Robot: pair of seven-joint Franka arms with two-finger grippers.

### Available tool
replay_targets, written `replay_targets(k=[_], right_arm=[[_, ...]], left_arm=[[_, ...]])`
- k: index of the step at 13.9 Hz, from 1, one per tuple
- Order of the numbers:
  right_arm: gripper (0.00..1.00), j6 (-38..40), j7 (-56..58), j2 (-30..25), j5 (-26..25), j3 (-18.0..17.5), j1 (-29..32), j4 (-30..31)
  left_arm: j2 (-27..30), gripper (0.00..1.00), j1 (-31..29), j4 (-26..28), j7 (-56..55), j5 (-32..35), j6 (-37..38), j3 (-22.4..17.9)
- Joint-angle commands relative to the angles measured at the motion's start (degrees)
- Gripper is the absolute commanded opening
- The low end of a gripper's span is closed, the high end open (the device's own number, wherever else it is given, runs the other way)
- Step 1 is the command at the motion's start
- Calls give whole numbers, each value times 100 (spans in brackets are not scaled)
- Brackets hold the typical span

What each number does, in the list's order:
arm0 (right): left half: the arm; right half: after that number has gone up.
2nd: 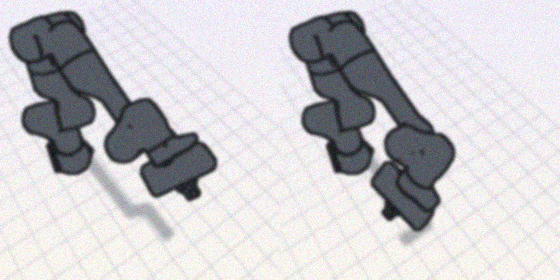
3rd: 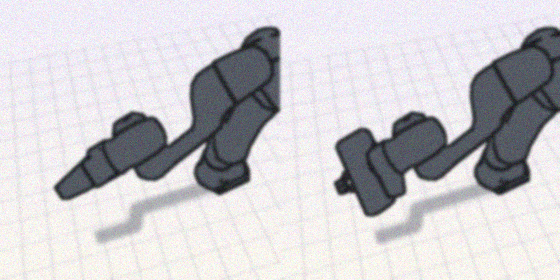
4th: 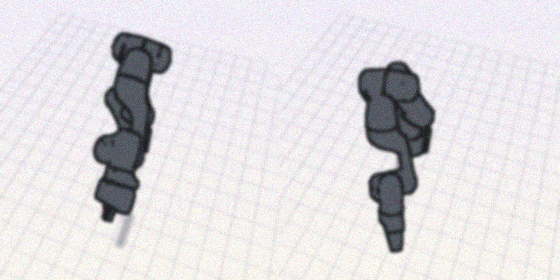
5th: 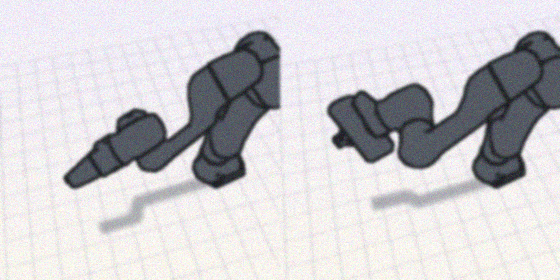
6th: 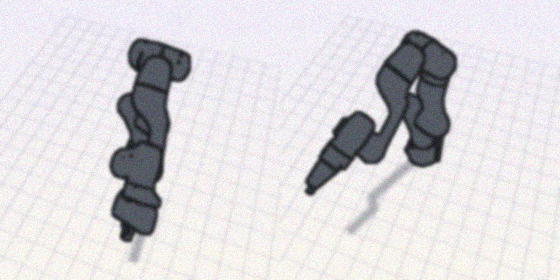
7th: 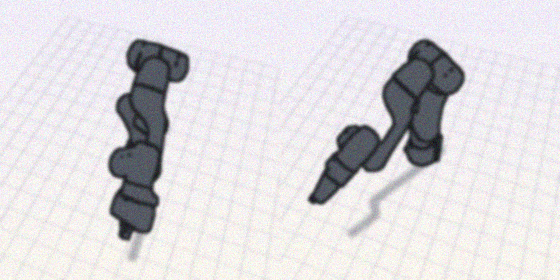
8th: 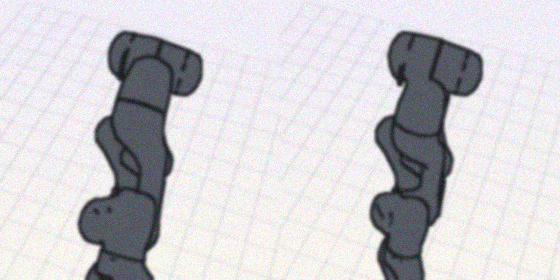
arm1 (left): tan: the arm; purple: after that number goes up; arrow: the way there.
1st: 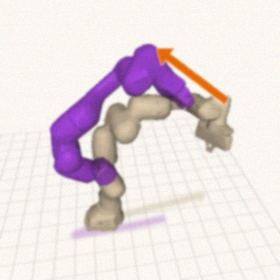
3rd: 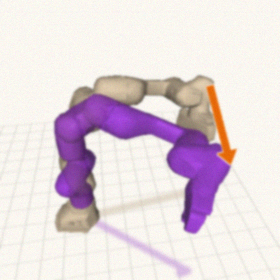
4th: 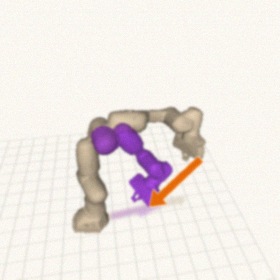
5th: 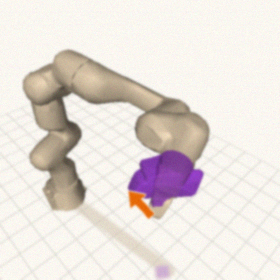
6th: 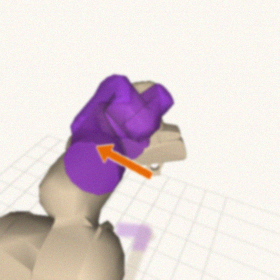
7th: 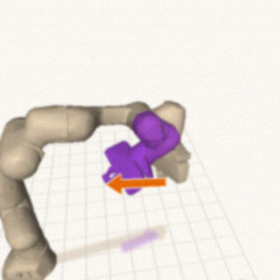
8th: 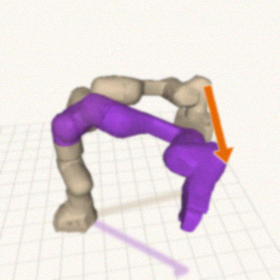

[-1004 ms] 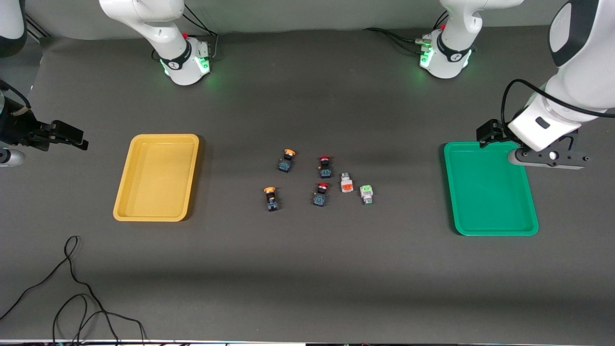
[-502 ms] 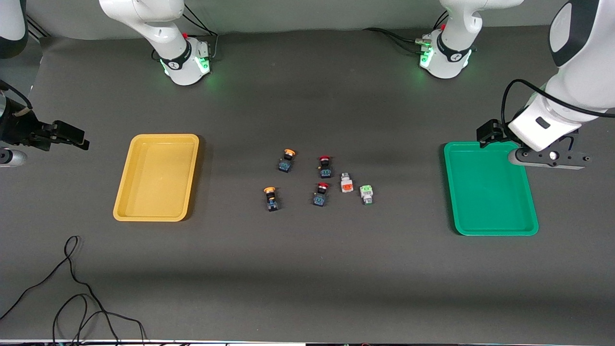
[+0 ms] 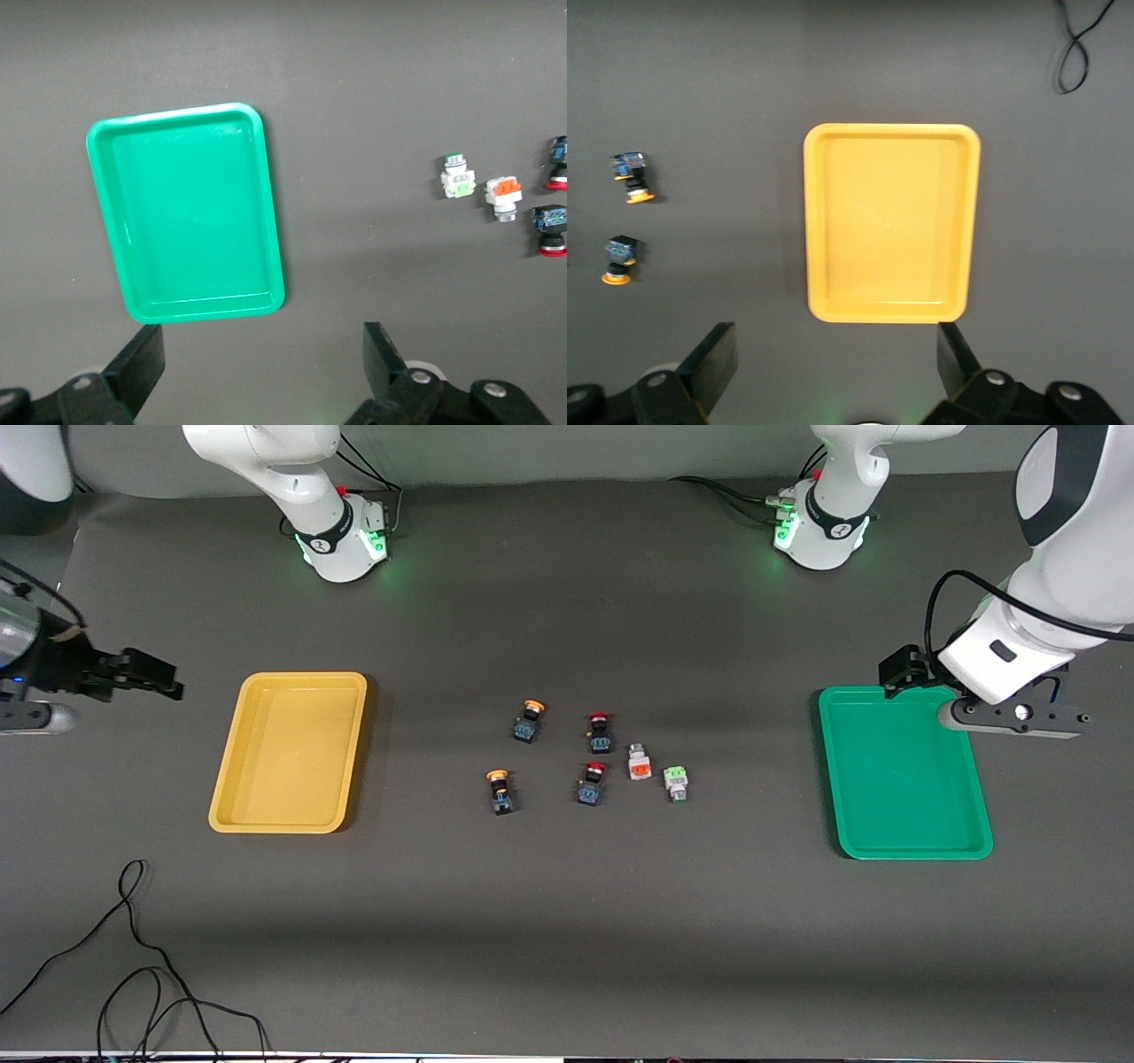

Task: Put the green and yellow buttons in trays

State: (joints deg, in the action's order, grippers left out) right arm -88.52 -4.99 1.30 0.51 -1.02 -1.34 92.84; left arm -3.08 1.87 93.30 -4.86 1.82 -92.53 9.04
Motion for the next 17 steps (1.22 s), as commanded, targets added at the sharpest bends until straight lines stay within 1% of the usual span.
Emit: replay_targets(k=[1,3,4,8,10,11,13,14,15,17], right_arm=[[100,-208,-1280,-77,-24,-12,-812,304],[100,-682,-2404,19,-16,-12,-1541,550],[100,-928,-2984,142,28,-12,-1910,612],[100,-1676,-5050,748,46,-3,-3124,604],[100,-1914,-5616,968,37,-3,-3634,578],[100,-1967,-5740,1073,29,-3,-3845,578],[100,-2012,-5820,1145,20,-3,-4119,630],[100,-2029,-5811,1136,20,-12,-4155,717],[100,-2116,-5794,1110,20,-21,-4207,858],[100,-2711,-5767,1022,11,-3,-4348,1401]], left_arm=[[-420,100,287,-548,-942,-32,183,246],[-876,100,480,-925,-1691,-15,165,536],[-1131,100,577,-1023,-1912,-32,78,598],[-2046,100,1130,-954,-2588,73,-764,599],[-2494,100,1263,-866,-2810,82,-1160,599],[-2635,100,1281,-735,-2819,82,-1423,599],[-2890,98,1316,-279,-2837,73,-2160,599],[-2978,95,1403,19,-2941,73,-2625,599],[-3118,94,1439,274,-3116,82,-3091,599],[-3321,94,1501,688,-3284,82,-3839,599]])
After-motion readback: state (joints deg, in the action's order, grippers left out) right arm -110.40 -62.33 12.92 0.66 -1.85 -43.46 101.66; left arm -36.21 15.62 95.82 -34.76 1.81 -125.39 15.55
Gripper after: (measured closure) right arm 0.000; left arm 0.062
